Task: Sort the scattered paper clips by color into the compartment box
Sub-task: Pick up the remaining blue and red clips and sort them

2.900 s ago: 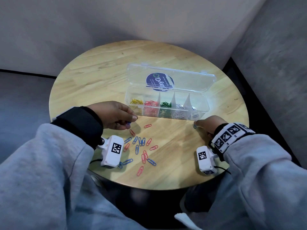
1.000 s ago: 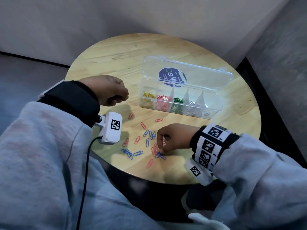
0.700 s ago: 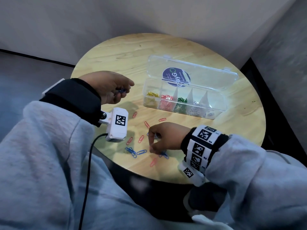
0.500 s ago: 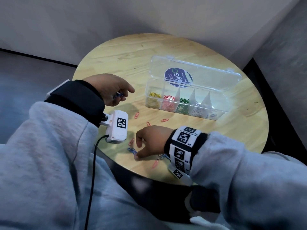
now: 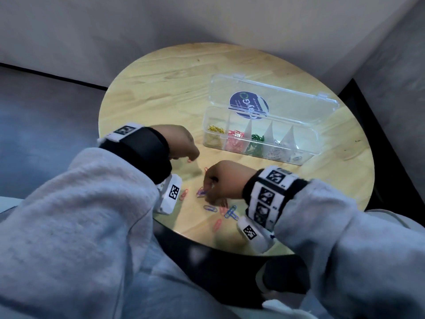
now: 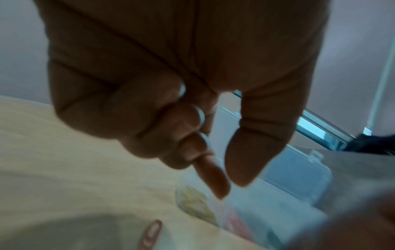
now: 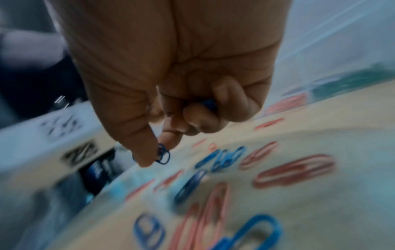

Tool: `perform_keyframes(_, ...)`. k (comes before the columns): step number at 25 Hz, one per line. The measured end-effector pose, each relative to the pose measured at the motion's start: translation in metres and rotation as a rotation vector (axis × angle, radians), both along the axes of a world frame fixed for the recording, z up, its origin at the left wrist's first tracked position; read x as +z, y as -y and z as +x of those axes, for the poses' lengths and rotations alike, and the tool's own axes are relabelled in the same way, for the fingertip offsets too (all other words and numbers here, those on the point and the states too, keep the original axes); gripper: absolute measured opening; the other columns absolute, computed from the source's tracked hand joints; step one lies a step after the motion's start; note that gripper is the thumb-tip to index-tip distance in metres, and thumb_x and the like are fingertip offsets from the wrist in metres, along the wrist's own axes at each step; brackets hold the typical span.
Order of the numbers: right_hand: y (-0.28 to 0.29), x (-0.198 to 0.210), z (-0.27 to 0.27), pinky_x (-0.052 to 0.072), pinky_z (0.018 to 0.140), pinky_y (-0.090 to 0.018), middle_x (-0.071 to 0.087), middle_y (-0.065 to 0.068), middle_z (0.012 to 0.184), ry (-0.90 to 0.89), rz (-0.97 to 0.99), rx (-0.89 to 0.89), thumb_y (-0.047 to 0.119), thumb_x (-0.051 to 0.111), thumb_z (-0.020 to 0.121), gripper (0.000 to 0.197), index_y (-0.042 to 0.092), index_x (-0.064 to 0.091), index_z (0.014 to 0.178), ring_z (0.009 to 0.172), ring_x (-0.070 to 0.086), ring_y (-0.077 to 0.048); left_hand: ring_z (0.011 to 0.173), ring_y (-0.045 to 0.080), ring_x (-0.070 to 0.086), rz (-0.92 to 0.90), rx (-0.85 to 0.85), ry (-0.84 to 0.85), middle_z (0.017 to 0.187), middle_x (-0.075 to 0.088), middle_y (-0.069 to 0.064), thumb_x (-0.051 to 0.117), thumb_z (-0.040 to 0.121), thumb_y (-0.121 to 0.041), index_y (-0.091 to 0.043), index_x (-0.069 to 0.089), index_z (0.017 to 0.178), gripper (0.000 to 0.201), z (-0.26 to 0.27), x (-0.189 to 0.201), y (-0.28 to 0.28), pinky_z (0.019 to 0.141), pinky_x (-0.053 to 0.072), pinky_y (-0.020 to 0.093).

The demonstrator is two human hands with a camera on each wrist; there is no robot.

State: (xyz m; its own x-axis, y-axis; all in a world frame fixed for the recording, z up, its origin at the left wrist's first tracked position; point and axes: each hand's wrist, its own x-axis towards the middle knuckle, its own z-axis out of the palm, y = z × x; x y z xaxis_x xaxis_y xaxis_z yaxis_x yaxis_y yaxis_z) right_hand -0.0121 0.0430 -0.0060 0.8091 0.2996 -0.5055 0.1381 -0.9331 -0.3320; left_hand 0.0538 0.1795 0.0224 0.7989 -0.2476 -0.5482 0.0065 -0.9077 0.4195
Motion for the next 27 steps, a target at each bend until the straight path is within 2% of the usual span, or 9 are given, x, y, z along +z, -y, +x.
perform_keyframes(2, 0.028, 0.002, 0.003, 0.038, 0.055, -0.020, 0.056, 0.005, 0.065, -0.029, 0.147, -0.200, 0.015, 0.064, 0.079, 0.002, 0.016, 0.066, 0.078, 0.058, 0.049, -0.010, 0.070, 0.023, 0.050, 0.067, -0.127, 0.016, 0.078, 0.059, 0.006, 0.067, 0.078, -0.027, -0.009, 0.067, 0.089, 0.021, -0.010, -0.006, 0.015, 0.067, 0.042, 0.029)
perform_keyframes(4, 0.054, 0.001, 0.002, 0.038, 0.051, -0.023, 0.054, 0.000, 0.064, -0.139, 0.326, -0.416, 0.011, 0.060, 0.082, 0.012, 0.016, 0.059, 0.072, 0.055, 0.046, -0.013, 0.082, 0.020, 0.059, 0.120, -0.220, 0.042, 0.084, 0.066, 0.001, 0.071, 0.073, -0.030, -0.013, 0.069, 0.086, 0.021, -0.019, -0.013, 0.029, 0.078, 0.048, 0.029)
perform_keyframes(9, 0.087, -0.002, -0.015, 0.032, 0.040, -0.019, 0.047, -0.007, 0.060, -0.269, 0.734, -0.819, -0.001, 0.042, 0.089, 0.027, 0.010, 0.049, 0.065, 0.043, 0.043, -0.012, 0.069, 0.011, 0.054, 0.182, -0.455, -0.015, 0.070, 0.059, -0.010, 0.074, 0.070, -0.027, -0.024, 0.068, 0.083, 0.015, -0.036, -0.020, 0.047, 0.064, 0.039, 0.022)
perform_keyframes(14, 0.097, -0.008, -0.024, 0.034, 0.039, -0.017, 0.051, -0.004, 0.055, -0.427, 0.940, -0.921, -0.001, 0.031, 0.090, 0.028, 0.010, 0.046, 0.067, 0.040, 0.047, -0.011, 0.058, 0.001, 0.046, 0.199, -0.621, -0.078, 0.071, 0.058, -0.010, 0.074, 0.074, -0.023, -0.024, 0.069, 0.091, 0.018, -0.044, -0.026, 0.055, 0.050, 0.033, 0.019)
perform_keyframes(17, 0.101, -0.011, -0.024, 0.037, 0.036, -0.015, 0.054, -0.007, 0.055, -0.504, 1.131, -0.983, -0.002, 0.026, 0.084, 0.033, 0.009, 0.049, 0.063, 0.039, 0.049, -0.013, 0.058, 0.002, 0.045, 0.220, -0.671, -0.072, 0.078, 0.060, -0.007, 0.073, 0.075, -0.020, -0.025, 0.065, 0.085, 0.013, -0.043, -0.031, 0.058, 0.049, 0.033, 0.019)
perform_keyframes(19, 0.102, -0.011, -0.022, 0.037, 0.035, -0.015, 0.055, -0.008, 0.055, -0.526, 1.204, -0.991, -0.002, 0.028, 0.074, 0.035, 0.008, 0.056, 0.055, 0.040, 0.050, -0.014, 0.058, 0.004, 0.044, 0.253, -0.674, -0.047, 0.075, 0.058, -0.007, 0.072, 0.075, -0.021, -0.024, 0.061, 0.076, 0.012, -0.042, -0.036, 0.058, 0.050, 0.032, 0.020)
perform_keyframes(21, 0.100, -0.013, -0.021, 0.038, 0.036, -0.016, 0.056, -0.009, 0.055, -0.538, 1.206, -0.995, 0.001, 0.032, 0.066, 0.029, 0.007, 0.059, 0.056, 0.040, 0.051, -0.015, 0.057, 0.006, 0.043, 0.276, -0.677, -0.033, 0.067, 0.053, -0.008, 0.072, 0.075, -0.022, -0.023, 0.054, 0.066, 0.020, -0.040, -0.040, 0.056, 0.050, 0.030, 0.020)
perform_keyframes(24, 0.097, -0.018, -0.023, 0.037, 0.039, -0.017, 0.055, -0.006, 0.058, -0.565, 1.116, -1.013, -0.001, 0.027, 0.079, 0.029, 0.007, 0.054, 0.071, 0.046, 0.049, -0.014, 0.056, 0.006, 0.042, 0.273, -0.683, -0.034, 0.065, 0.051, -0.009, 0.071, 0.076, -0.020, -0.023, 0.052, 0.064, 0.022, -0.039, -0.041, 0.056, 0.049, 0.030, 0.021)
perform_keyframes(27, 0.091, -0.019, -0.027, 0.032, 0.043, -0.019, 0.048, -0.004, 0.064, -0.542, 0.980, -0.951, 0.004, 0.036, 0.088, 0.021, 0.012, 0.049, 0.074, 0.050, 0.044, -0.012, 0.061, 0.007, 0.046, 0.258, -0.690, -0.018, 0.072, 0.056, -0.008, 0.070, 0.076, -0.019, -0.025, 0.057, 0.070, 0.015, -0.039, -0.040, 0.057, 0.050, 0.032, 0.021)
